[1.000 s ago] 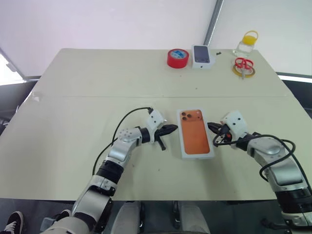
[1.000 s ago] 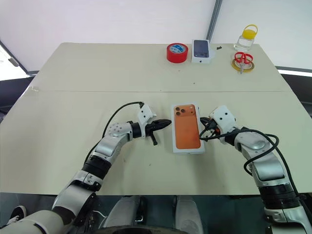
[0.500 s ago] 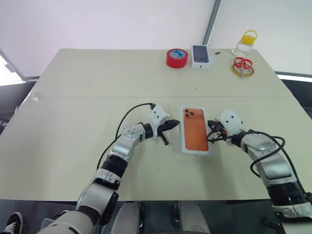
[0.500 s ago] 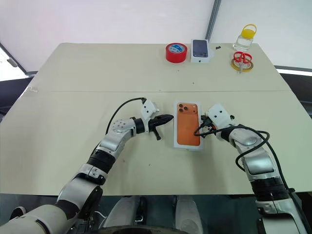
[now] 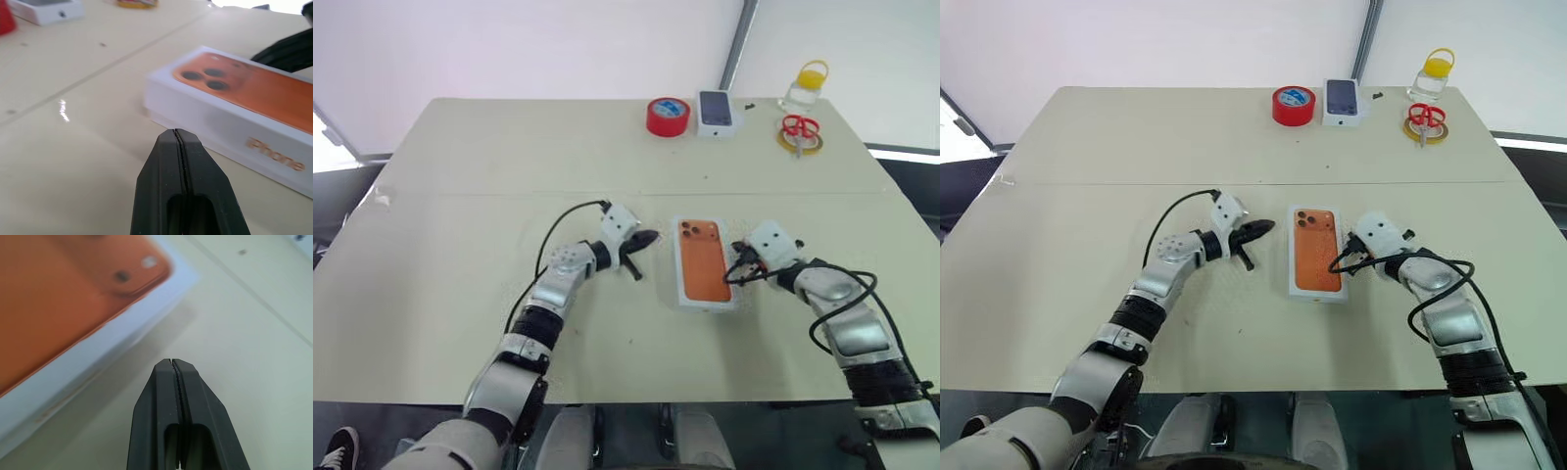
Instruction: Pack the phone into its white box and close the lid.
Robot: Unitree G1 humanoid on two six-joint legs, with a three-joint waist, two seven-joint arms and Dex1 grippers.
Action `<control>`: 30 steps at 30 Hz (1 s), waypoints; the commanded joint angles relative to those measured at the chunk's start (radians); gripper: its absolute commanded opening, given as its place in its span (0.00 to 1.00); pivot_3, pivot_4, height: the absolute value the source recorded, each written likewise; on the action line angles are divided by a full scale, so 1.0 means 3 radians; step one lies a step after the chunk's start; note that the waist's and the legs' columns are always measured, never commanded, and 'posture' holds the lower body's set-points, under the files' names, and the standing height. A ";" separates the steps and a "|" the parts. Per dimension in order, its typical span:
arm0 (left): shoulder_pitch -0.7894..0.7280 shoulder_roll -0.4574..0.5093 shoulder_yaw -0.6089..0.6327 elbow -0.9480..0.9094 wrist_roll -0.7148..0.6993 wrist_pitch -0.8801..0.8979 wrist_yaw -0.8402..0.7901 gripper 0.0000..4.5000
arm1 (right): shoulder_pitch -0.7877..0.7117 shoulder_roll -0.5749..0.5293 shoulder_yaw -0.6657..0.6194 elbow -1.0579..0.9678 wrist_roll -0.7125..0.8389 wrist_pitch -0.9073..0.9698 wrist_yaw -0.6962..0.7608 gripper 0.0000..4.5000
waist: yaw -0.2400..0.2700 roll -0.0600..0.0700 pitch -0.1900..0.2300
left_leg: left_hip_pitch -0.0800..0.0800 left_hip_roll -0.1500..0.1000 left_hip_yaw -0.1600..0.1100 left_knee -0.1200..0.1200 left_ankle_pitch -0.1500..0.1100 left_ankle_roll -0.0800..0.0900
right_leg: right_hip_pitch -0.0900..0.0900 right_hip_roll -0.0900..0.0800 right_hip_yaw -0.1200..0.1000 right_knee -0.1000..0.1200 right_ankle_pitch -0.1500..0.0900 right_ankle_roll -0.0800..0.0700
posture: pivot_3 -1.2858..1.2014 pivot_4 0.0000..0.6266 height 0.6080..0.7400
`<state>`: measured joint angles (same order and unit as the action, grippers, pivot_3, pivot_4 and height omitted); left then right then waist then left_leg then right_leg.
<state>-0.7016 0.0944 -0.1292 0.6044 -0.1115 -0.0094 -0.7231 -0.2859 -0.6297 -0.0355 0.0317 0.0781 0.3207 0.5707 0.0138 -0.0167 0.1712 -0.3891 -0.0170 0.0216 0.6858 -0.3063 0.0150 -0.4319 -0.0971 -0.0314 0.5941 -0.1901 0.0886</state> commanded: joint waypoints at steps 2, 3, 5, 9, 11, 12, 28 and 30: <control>-0.0342 -0.0199 0.0147 -0.0045 -0.0175 -0.0050 0.0066 0.00 | 0.0021 0.0123 -0.0332 -0.0519 0.0729 0.0164 0.0363 0.00 | 0.0011 0.0000 0.0000 | -0.0001 0.0000 -0.0001 0.0000 0.0000 0.0000 | 0.0000 0.0000 0.0000 0.0000 0.0000 0.0001 | 0.52 0.24 1.00; -0.0445 -0.0243 0.0093 0.0111 -0.0077 -0.0085 0.0109 0.00 | 0.0117 0.0111 -0.0318 -0.0621 0.0868 0.0258 0.0511 0.00 | 0.0025 -0.0001 0.0000 | -0.0001 -0.0001 -0.0002 0.0000 0.0000 0.0000 | 0.0002 0.0000 -0.0002 -0.0001 0.0001 0.0002 | 0.52 0.24 1.00; -0.0584 -0.0293 -0.0054 0.0405 0.0159 -0.0300 0.0164 0.00 | 0.0302 0.0035 -0.0250 -0.0784 0.1012 0.0411 0.0731 0.00 | 0.0057 -0.0001 0.0000 | 0.0001 -0.0006 -0.0006 0.0001 0.0000 0.0000 | 0.0008 0.0000 -0.0006 -0.0005 0.0002 0.0003 | 0.52 0.24 1.00; -0.0747 -0.0439 -0.0160 0.0958 0.0280 -0.0457 0.0072 0.00 | 0.0576 -0.0189 0.0069 -0.0873 0.0684 0.0285 0.0865 0.00 | 0.0073 -0.0001 0.0000 | 0.0003 -0.0010 -0.0001 0.0000 -0.0002 0.0004 | 0.0009 -0.0001 -0.0004 -0.0008 0.0001 0.0003 | 0.52 0.24 1.00; -0.0756 -0.0436 -0.0370 0.1251 0.0532 -0.0521 0.0023 0.00 | 0.0630 -0.0281 0.0289 -0.0784 0.0312 0.0131 0.0736 0.00 | 0.0063 0.0000 -0.0001 | 0.0006 -0.0010 0.0003 0.0000 -0.0002 0.0004 | 0.0008 -0.0001 -0.0002 -0.0008 0.0001 0.0003 | 0.52 0.24 1.00; -0.0762 -0.0433 -0.0428 0.1344 0.0607 -0.0549 0.0014 0.00 | 0.0643 -0.0296 0.0338 -0.0764 0.0233 0.0080 0.0699 0.00 | 0.0069 -0.0004 -0.0001 | 0.0008 -0.0011 0.0004 0.0000 -0.0002 0.0004 | 0.0010 -0.0001 -0.0002 -0.0007 0.0000 0.0003 | 0.52 0.24 1.00; 0.0166 0.0388 0.0217 -0.0818 -0.0193 0.0179 -0.0576 1.00 | 0.0688 -0.0209 -0.0606 -0.0873 0.1187 0.0251 0.0967 1.00 | 0.0069 -0.0009 -0.0005 | 0.0009 0.0008 -0.0001 -0.0001 -0.0002 0.0003 | 0.0006 0.0002 -0.0005 0.0001 0.0002 0.0002 | 0.52 0.24 1.00; 0.0364 0.0632 0.0313 -0.1219 -0.0250 0.0492 -0.0513 1.00 | 0.0714 -0.0265 -0.0712 -0.0793 0.1194 0.0178 0.1017 1.00 | 0.0068 -0.0007 -0.0004 | 0.0008 0.0009 0.0000 -0.0001 -0.0002 0.0003 | 0.0005 0.0001 -0.0004 0.0001 0.0002 0.0001 | 0.52 0.24 1.00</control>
<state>-0.6025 0.2666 -0.0658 0.3382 -0.1546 0.0899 -0.8836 -0.0694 -0.6969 -0.2014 -0.2043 0.4146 0.4046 0.8617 0.0341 -0.0189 0.1700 -0.3864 -0.0144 0.0217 0.6856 -0.3070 0.0157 -0.4304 -0.0969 -0.0324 0.5944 -0.1895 0.0887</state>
